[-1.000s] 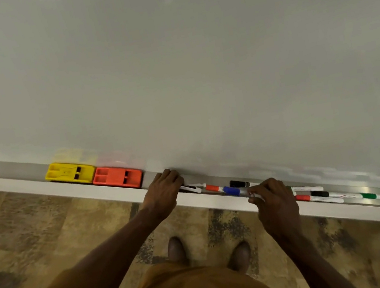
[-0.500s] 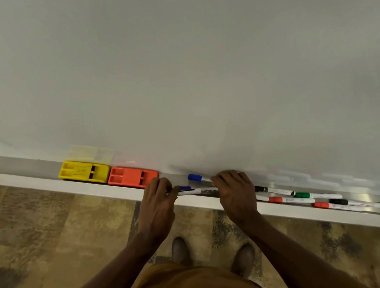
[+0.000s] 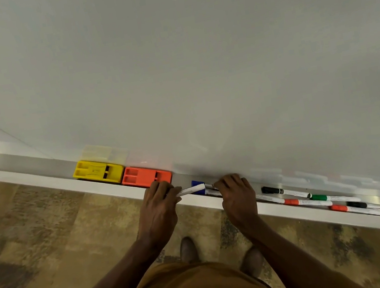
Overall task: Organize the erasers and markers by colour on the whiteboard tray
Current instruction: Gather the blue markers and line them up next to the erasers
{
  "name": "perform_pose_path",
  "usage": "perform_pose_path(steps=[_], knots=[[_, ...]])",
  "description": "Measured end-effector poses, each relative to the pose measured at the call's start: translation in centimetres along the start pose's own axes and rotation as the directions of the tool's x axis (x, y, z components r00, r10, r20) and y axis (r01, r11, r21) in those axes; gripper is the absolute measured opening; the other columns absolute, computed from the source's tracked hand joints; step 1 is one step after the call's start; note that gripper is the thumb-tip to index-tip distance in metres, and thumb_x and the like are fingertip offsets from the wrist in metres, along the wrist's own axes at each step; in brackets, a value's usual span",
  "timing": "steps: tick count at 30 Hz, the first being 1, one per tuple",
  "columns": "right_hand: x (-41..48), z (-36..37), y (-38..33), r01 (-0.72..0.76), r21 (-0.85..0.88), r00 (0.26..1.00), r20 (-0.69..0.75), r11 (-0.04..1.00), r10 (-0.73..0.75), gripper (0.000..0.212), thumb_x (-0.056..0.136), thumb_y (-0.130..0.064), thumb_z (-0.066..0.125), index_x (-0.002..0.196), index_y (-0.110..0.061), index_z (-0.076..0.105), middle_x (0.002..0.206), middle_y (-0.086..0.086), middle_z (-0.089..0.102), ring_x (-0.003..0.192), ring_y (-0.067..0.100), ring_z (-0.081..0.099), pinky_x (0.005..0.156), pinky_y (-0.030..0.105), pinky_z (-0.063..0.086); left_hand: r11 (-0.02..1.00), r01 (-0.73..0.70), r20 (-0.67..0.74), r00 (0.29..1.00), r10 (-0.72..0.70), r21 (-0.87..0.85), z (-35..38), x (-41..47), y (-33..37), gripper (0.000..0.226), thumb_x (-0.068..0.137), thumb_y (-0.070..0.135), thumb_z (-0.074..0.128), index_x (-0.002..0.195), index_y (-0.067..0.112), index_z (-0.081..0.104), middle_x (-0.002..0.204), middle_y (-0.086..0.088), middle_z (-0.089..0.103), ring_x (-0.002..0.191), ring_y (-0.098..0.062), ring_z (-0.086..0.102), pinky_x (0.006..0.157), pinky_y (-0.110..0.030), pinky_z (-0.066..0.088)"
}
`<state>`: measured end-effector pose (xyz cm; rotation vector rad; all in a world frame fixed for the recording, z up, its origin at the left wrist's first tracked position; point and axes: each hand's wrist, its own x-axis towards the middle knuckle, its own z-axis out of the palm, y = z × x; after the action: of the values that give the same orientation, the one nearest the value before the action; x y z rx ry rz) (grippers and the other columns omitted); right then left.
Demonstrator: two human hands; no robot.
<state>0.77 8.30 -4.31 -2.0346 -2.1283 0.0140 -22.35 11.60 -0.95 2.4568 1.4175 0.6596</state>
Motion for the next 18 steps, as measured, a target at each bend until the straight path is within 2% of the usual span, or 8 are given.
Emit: perform_pose_path(steps=[2,4,6,9,12,14,18], knots=[[-0.1,0.0,0.1,-0.018,0.003,1.0,0.006,1.0,0.018,0.041,0.081,-0.011,0.039,0.097,-0.012,0.076,0.094,0.007,0.069,0.091,0.03,0.066,0.074,0.04,0.056,1.0,-0.003,0.0,1.0,0.003,-0.006,0.0,0.3,-0.1,0.035,0.079,0.001,0.086,0.112,0.005,0.074,0.098,-0.007,0.064,0.092,-0.027,0.056,0.071,-0.039,0.051],[-0.1,0.1,0.3,-0.027,0.01,1.0,0.014,1.0,0.027,0.028,0.078,-0.003,0.059,0.099,-0.011,0.076,0.095,0.007,0.069,0.092,0.03,0.066,0.075,0.04,0.056,1.0,-0.001,0.004,1.0,0.001,-0.011,0.0,0.5,-0.1,0.035,0.079,0.001,0.086,0.112,0.005,0.075,0.098,-0.007,0.064,0.092,-0.027,0.056,0.071,-0.04,0.051],[-0.2,0.2,0.5,-0.041,0.034,0.999,0.034,0.999,0.04,0.034,0.071,0.004,0.074,0.101,-0.011,0.076,0.097,0.007,0.07,0.093,0.03,0.066,0.077,0.04,0.056,1.0,-0.002,0.014,1.0,0.002,-0.014,0.1,0.4,0.0,0.035,0.079,0.002,0.086,0.112,0.006,0.075,0.098,-0.006,0.063,0.092,-0.026,0.056,0.071,-0.039,0.051],[-0.7,0.6,0.5,-0.047,0.048,0.998,0.044,0.998,0.045,0.038,0.074,0.004,0.076,0.108,-0.013,0.074,0.103,0.007,0.069,0.099,0.029,0.064,0.08,0.04,0.056,1.0,0.008,0.015,1.0,-0.007,-0.018,0.1,0.3,0.2,0.034,0.078,0.001,0.087,0.111,0.005,0.075,0.096,-0.007,0.064,0.09,-0.026,0.056,0.069,-0.038,0.051],[-1.4,1.1,0.6,-0.078,0.034,0.996,0.043,0.996,0.077,0.032,0.083,-0.005,0.076,0.113,-0.015,0.072,0.113,0.008,0.066,0.108,0.028,0.06,0.083,0.039,0.054,0.998,0.054,-0.02,0.998,-0.055,-0.026,-0.1,0.6,0.2,0.031,0.079,0.0,0.086,0.108,0.004,0.075,0.096,-0.008,0.065,0.089,-0.027,0.057,0.069,-0.039,0.051],[-1.7,1.2,0.5,-0.079,0.017,0.997,0.027,0.997,0.079,0.027,0.084,-0.008,0.077,0.11,-0.015,0.073,0.111,0.008,0.065,0.105,0.029,0.059,0.083,0.039,0.052,0.996,0.086,-0.039,0.995,-0.087,-0.036,-0.3,0.8,0.1,0.031,0.079,0.0,0.086,0.108,0.003,0.075,0.096,-0.008,0.065,0.089,-0.028,0.057,0.069,-0.041,0.052],[-1.7,1.1,0.1,-0.093,-0.044,0.996,0.005,0.995,0.093,0.017,0.081,-0.008,0.079,0.097,-0.012,0.075,0.1,0.009,0.061,0.098,0.03,0.057,0.08,0.04,0.05,0.993,0.105,-0.064,0.992,-0.108,-0.047,-0.8,0.9,0.3,0.033,0.077,0.0,0.088,0.107,0.002,0.075,0.096,-0.009,0.067,0.089,-0.027,0.058,0.07,-0.034,0.049]])
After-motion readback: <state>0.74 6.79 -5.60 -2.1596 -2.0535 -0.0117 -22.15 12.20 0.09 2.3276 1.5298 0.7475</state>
